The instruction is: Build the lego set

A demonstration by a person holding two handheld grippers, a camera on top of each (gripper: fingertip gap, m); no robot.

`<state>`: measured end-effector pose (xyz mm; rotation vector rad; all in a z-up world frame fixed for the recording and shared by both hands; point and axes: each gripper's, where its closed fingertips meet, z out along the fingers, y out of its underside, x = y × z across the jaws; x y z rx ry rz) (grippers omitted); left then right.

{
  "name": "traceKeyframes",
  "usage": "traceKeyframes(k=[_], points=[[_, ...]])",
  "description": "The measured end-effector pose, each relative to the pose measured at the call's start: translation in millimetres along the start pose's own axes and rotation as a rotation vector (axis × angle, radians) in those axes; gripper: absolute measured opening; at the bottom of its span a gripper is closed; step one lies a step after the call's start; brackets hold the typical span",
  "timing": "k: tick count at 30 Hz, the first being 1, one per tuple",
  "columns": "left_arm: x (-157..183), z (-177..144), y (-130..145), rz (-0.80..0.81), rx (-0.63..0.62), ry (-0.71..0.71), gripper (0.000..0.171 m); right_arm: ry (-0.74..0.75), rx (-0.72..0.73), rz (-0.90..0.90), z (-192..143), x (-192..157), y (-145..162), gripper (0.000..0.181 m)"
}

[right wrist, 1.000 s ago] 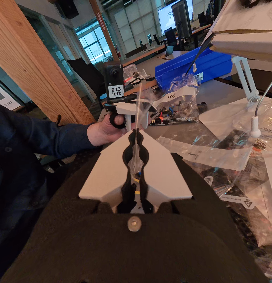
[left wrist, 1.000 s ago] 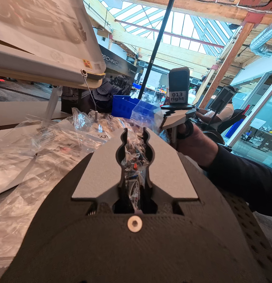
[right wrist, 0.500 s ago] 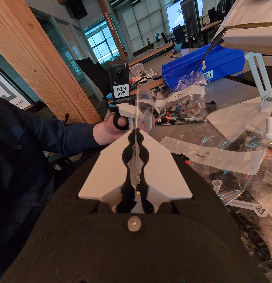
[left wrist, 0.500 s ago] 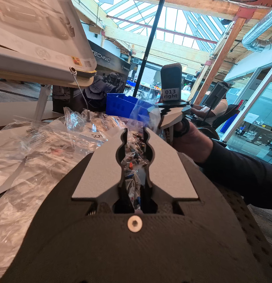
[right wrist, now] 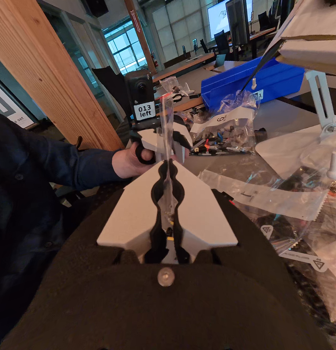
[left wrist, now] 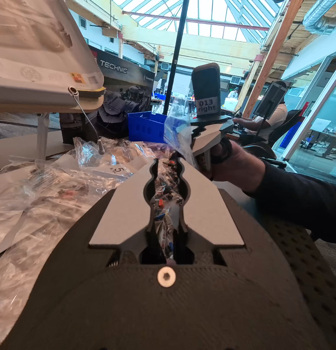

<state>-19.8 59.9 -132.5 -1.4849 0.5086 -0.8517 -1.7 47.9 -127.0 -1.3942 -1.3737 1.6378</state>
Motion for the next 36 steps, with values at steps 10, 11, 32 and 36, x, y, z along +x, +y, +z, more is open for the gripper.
traceKeyframes(k=[10, 11, 32, 36], points=[[13, -1, -7, 0.013, 0.033, 0.061, 0.016, -0.034, -0.039, 0.016, 5, -3, 8, 0.002], [13, 0, -6, 0.016, 0.031, 0.062, 0.014, -0.029, -0.050, 0.015, 7, -3, 10, 0.002], [-24, -8, 5, 0.024, -0.048, -0.156, 0.000, 0.278, -0.245, -0.223, 6, 27, 26, 0.055], [5, 0, 19, 0.052, -0.154, 0.022, 0.000, 0.281, -0.211, -0.180, -4, 30, 21, 0.050]])
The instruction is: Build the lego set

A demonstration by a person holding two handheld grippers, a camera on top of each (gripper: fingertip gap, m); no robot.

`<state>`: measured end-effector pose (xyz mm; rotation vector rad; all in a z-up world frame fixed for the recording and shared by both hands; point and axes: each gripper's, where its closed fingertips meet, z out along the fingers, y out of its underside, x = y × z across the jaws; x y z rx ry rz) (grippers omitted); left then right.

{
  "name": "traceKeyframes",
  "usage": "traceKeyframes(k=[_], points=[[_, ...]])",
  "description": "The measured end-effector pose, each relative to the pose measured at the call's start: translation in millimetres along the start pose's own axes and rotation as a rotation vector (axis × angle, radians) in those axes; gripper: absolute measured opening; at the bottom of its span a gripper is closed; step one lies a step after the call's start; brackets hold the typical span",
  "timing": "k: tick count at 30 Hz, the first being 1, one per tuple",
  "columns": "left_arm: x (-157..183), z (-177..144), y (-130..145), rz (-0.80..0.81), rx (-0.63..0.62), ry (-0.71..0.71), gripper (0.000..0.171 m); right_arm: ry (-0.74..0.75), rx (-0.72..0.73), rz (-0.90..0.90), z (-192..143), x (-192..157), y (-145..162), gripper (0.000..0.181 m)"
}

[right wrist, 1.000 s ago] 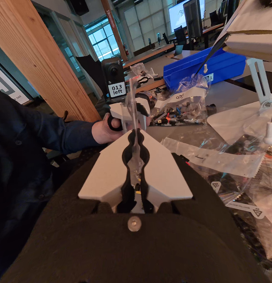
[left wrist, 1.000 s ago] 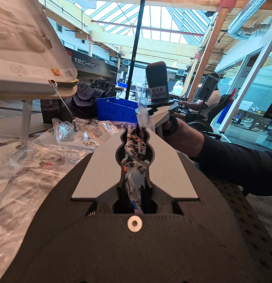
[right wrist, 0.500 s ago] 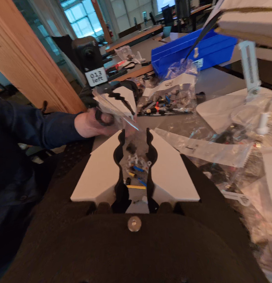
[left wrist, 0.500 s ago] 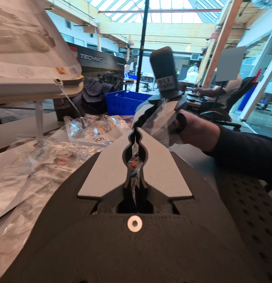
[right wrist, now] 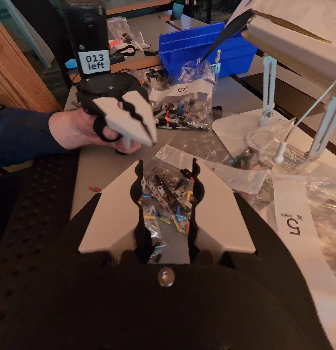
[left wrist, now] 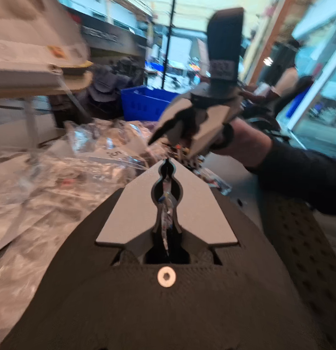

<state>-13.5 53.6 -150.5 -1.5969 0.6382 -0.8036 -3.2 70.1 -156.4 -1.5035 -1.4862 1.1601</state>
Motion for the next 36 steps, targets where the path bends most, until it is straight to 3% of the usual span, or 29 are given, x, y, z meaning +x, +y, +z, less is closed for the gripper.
traceKeyframes(k=[5, 12, 17, 19, 26, 36], points=[[40, 3, 32, 0.327, -0.228, 0.119, 0.012, 0.005, 0.017, 0.048, -4, 7, 1, 0.047], [91, -5, 85, 0.469, -0.466, 0.377, 0.040, -0.012, -0.012, 0.073, 1, 8, 9, 0.047], [86, -8, 132, 0.583, -0.675, 0.375, 0.053, -0.015, -0.010, 0.080, 1, 9, 10, 0.047], [82, -5, 138, 0.605, -0.696, 0.351, 0.049, -0.016, -0.014, 0.080, 2, 9, 11, 0.046], [74, 3, 134, 0.656, -0.677, 0.300, 0.003, -0.020, -0.019, 0.073, 2, 8, 11, 0.045], [50, 7, 99, 0.543, -0.538, 0.168, 0.000, -0.044, 0.013, 0.059, -9, 5, 3, 0.043]])
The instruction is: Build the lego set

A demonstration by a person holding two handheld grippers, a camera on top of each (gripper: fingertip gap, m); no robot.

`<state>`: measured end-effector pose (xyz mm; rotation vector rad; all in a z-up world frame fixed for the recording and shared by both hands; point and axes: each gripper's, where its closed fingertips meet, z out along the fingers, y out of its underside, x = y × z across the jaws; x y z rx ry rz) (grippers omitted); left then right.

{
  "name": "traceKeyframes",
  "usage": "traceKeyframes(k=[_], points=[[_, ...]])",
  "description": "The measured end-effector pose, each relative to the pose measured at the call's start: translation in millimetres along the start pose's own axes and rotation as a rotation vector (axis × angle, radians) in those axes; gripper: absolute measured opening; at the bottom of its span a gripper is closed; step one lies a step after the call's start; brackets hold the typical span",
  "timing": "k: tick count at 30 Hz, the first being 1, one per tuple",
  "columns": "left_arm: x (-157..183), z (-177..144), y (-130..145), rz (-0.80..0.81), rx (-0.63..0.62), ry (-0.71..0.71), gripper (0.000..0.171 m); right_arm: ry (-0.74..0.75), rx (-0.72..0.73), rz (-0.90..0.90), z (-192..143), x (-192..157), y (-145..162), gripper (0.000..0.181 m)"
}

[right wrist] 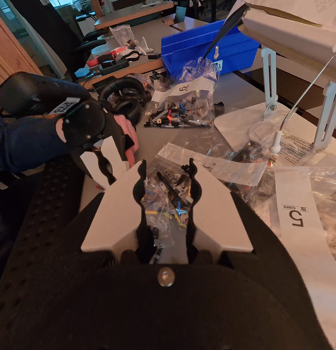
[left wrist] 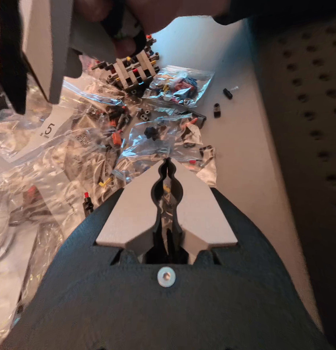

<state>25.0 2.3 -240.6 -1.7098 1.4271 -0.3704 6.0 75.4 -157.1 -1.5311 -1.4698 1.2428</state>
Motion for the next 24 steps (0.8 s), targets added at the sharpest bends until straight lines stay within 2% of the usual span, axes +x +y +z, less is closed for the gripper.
traceKeyframes(k=[4, 7, 10, 15, 21, 24], points=[[17, -7, -3, -0.010, 0.017, 0.101, 0.000, 0.002, -0.002, -0.005, -3, 1, 0, 0.042], [6, -15, -13, -0.025, 0.079, 0.052, 0.000, -0.006, 0.000, -0.004, -2, -1, 0, 0.042], [-6, -18, -10, -0.043, 0.076, -0.003, 0.000, -0.021, -0.009, -0.015, -1, -4, 1, 0.042], [-28, -29, -14, -0.243, 0.176, -0.023, 0.000, -0.066, 0.000, -0.042, -4, -13, -2, 0.043], [-56, -48, -19, -0.550, 0.366, 0.003, 0.000, -0.170, 0.084, -0.054, -14, -29, -15, 0.051], [-62, -55, -22, -0.618, 0.435, 0.022, 0.000, -0.170, 0.060, -0.041, -12, -27, -10, 0.055]])
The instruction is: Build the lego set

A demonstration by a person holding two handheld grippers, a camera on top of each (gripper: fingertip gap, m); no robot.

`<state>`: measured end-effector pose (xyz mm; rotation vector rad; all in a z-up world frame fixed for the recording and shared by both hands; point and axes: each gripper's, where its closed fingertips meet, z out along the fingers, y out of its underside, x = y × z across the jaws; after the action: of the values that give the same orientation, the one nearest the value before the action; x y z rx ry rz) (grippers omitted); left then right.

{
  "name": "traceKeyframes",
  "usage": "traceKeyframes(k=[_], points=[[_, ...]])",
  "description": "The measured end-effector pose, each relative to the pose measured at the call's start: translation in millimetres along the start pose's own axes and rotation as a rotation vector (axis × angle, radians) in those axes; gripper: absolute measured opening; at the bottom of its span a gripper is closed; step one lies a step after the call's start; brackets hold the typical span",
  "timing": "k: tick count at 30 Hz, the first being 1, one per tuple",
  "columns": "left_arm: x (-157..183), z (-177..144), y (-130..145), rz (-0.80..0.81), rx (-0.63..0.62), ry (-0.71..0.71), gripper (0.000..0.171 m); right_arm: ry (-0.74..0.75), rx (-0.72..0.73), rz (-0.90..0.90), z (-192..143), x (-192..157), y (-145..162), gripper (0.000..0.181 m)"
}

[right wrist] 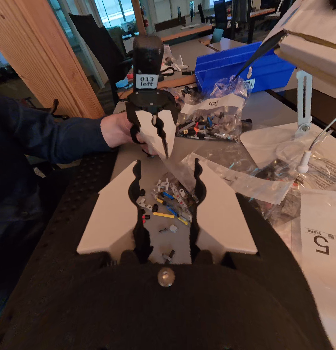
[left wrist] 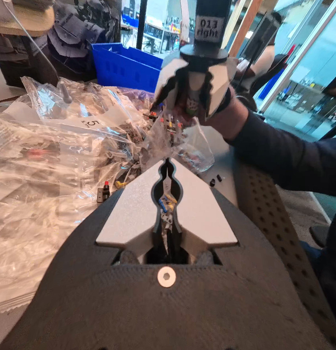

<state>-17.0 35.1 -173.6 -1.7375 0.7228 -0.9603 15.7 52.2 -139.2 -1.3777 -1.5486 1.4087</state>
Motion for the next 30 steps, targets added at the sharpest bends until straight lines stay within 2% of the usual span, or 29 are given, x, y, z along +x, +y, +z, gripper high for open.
traceKeyframes(k=[5, 9, 12, 20, 22, 25, 30], points=[[6, 3, 0, -0.039, 0.013, 0.049, 0.000, 0.016, -0.089, -0.042, 18, -1, 16, 0.043], [7, 5, 0, -0.053, 0.014, 0.058, 0.000, 0.016, -0.112, -0.076, 21, -4, 20, 0.011], [5, 4, -1, -0.060, 0.020, 0.054, 0.000, 0.022, -0.108, -0.088, 18, -4, 19, 0.001], [0, 4, -1, -0.031, 0.020, 0.009, 0.000, 0.032, -0.117, -0.193, 18, -13, 16, 0.000], [-4, 4, 2, 0.003, 0.002, -0.029, 0.000, 0.033, -0.088, -0.210, 17, -15, 9, 0.017], [-5, 5, 1, 0.021, 0.003, -0.044, 0.000, 0.055, -0.096, -0.267, 17, -19, 6, 0.025], [-1, 11, 6, 0.065, -0.030, -0.045, 0.000, 0.117, -0.213, -0.348, 29, -14, 23, 0.014]])
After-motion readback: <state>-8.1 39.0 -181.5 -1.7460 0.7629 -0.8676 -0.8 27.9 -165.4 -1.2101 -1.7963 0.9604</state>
